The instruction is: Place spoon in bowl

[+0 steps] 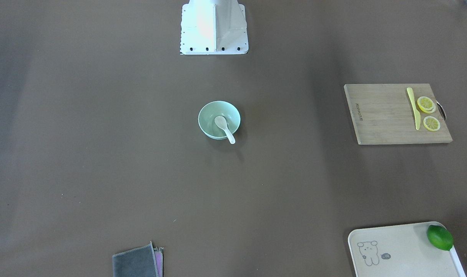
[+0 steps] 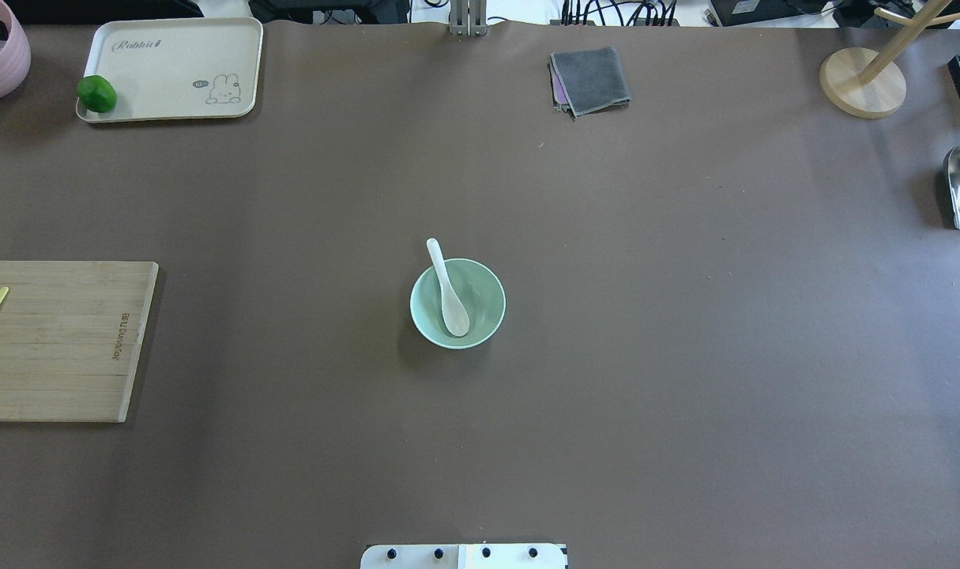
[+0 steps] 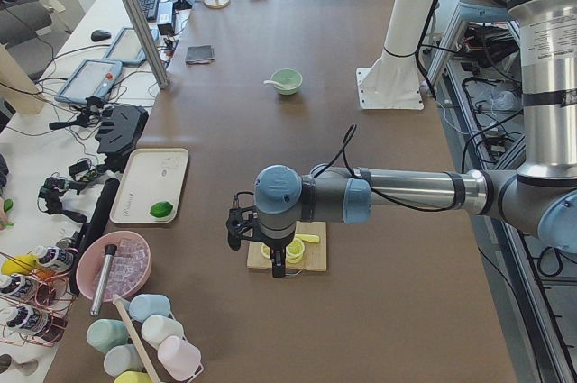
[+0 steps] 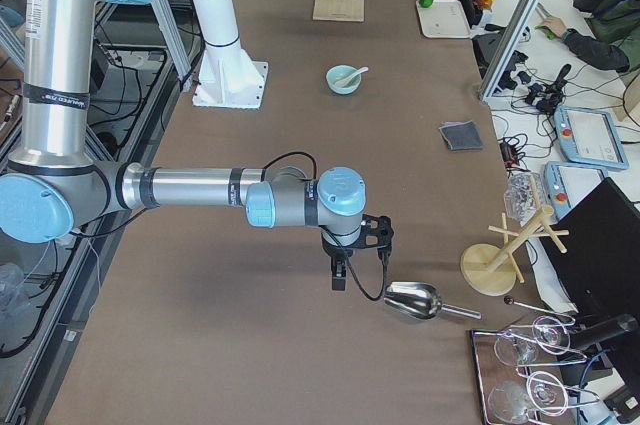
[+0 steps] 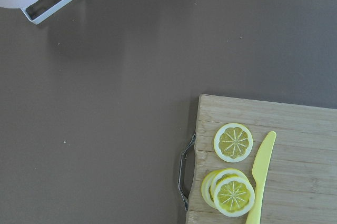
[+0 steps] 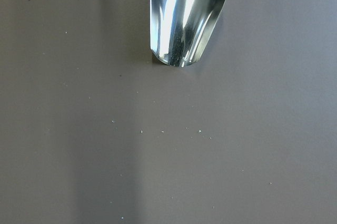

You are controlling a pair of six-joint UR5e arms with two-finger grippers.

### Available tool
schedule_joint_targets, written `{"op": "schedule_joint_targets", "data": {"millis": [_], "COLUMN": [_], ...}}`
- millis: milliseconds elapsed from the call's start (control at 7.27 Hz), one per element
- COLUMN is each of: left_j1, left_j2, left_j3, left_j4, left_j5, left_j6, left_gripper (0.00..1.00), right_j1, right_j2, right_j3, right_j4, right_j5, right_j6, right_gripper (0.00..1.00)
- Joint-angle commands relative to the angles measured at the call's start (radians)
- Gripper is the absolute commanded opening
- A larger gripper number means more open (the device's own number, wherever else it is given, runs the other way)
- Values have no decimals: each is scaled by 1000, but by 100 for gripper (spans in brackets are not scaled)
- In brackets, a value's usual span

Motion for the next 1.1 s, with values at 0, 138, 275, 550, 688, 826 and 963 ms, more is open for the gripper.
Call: {"op": "schedule_joint_targets", "data": {"millis": [0, 138, 275, 550, 688, 826, 963], "left_j1": [7, 7, 7, 7, 7, 7, 7], "left_j2": [-1, -1, -2, -2, -2, -2, -2], "left_j3": [-1, -1, -1, -4, -6, -6, -7], "left_j4": [0, 0, 0, 0, 0, 0, 0], "left_j5": [0, 0, 0, 0, 0, 0, 0], "left_j6": [0, 0, 0, 0, -1, -1, -1], "left_gripper": [98, 98, 98, 98, 98, 98, 98], "right_j1": [0, 0, 0, 0, 0, 0, 0], "right_j2": [1, 3, 3, 0, 0, 0, 0], "right_j3": [-5, -6, -6, -7, -7, -7, -7], "right_j4": [0, 0, 14, 29, 29, 29, 29], "right_j5": [3, 5, 6, 8, 8, 8, 8], "right_j6": [0, 0, 0, 2, 2, 2, 2], "right_gripper": [100, 100, 100, 100, 100, 100, 100]}}
